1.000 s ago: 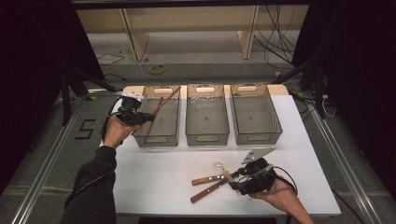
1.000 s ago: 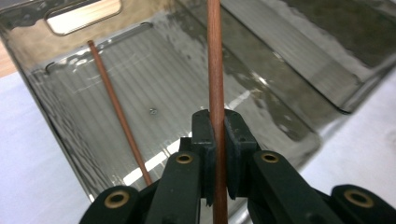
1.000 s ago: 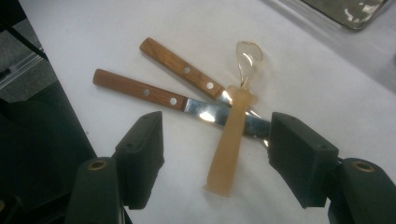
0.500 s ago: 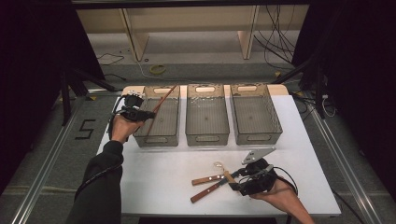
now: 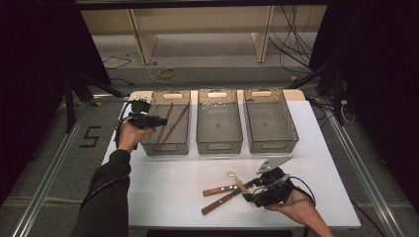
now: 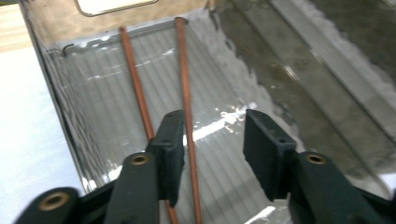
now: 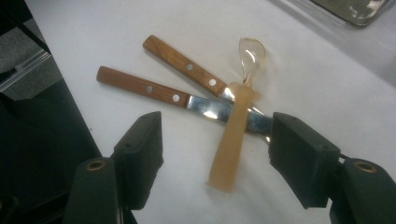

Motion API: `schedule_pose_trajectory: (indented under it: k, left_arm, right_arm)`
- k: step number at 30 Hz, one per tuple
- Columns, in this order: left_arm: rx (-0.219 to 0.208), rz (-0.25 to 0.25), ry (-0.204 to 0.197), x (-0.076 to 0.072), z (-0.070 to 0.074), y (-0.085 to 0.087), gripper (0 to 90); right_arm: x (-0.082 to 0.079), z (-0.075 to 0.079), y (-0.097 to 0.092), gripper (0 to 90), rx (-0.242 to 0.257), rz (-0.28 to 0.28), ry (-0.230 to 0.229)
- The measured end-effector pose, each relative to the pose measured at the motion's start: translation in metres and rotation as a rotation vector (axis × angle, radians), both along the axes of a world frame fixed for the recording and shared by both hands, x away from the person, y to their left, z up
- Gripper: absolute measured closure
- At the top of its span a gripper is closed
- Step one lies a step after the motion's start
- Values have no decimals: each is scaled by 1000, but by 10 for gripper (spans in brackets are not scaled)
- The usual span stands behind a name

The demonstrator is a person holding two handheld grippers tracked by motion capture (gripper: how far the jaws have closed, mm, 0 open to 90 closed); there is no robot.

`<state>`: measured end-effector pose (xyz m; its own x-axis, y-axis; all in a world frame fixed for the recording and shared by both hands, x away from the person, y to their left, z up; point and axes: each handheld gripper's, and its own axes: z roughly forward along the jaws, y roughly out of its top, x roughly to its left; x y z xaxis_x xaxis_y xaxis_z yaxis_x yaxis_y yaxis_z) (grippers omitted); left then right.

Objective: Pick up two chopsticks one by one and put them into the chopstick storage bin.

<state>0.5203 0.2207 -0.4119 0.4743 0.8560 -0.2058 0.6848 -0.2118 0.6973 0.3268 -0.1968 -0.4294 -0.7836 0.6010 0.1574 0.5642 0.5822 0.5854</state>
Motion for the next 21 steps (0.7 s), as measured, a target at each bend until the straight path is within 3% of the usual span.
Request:
schedule_pose_trajectory:
  k: [10,21]
  left_arm:
    - [-82,-75,-86,-38,15,-2,338]
    - [-132,-105,-150,-77,16,-2,266]
  right_arm:
    - [1,-2,1,355,-11,-28,11]
    - [3,-6,3,367,-40,-57,15]
